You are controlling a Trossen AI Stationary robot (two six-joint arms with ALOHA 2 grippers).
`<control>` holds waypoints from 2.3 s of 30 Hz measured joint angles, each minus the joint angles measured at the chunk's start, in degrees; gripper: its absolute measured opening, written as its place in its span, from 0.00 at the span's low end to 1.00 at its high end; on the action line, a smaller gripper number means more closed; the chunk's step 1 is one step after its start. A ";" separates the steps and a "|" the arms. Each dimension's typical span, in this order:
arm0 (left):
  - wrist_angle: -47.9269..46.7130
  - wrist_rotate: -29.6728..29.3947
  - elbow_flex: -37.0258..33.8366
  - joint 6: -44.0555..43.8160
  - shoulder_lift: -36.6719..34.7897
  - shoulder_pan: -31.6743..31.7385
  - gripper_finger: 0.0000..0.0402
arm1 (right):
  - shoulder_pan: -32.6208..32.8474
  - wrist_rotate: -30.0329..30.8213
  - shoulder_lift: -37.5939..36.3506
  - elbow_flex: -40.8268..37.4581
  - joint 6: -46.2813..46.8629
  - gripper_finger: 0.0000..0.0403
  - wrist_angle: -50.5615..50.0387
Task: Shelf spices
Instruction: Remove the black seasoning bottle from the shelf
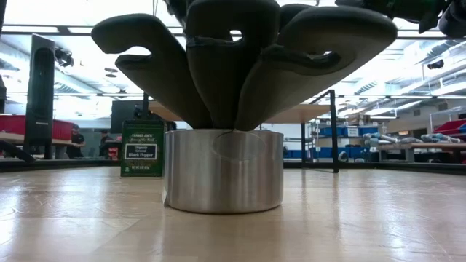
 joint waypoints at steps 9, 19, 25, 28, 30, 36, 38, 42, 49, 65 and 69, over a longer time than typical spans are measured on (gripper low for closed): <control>2.61 -12.23 7.00 10.89 -1.60 7.46 0.67 | -0.01 0.01 -0.01 0.00 0.45 0.77 0.17; 10.60 -7.08 7.02 15.53 -1.27 19.29 0.84 | 0.01 -0.01 0.00 0.00 0.50 0.77 0.42; 14.85 -2.42 7.00 15.34 -0.05 24.55 0.93 | 0.01 -0.01 0.00 0.00 0.52 0.77 0.47; 15.77 -0.23 6.94 14.36 0.88 26.44 0.94 | 0.01 -0.01 0.00 0.00 0.55 0.77 0.51; 17.15 1.24 6.95 12.65 1.93 27.31 0.94 | 0.01 -0.01 -0.02 0.00 0.57 0.77 0.57; 19.43 2.33 6.95 12.27 5.02 27.81 0.94 | 0.01 -0.03 0.00 0.00 0.57 0.77 0.50; 20.63 2.68 6.95 12.36 5.91 27.82 0.94 | 0.01 -0.03 -0.02 0.00 0.57 0.77 0.63; 21.78 3.20 6.95 12.39 6.52 28.19 0.94 | 0.01 -0.03 0.00 0.00 0.53 0.77 0.57; 21.89 3.78 6.98 12.42 6.77 28.73 0.92 | 0.01 -0.03 -0.02 0.00 0.46 0.77 0.53; 22.42 8.71 6.98 9.03 6.94 30.89 0.87 | 0.01 -0.03 0.00 0.00 0.42 0.77 0.50; 24.99 9.60 6.98 8.88 7.96 30.96 0.87 | 0.01 -0.04 -0.01 0.00 0.42 0.77 0.52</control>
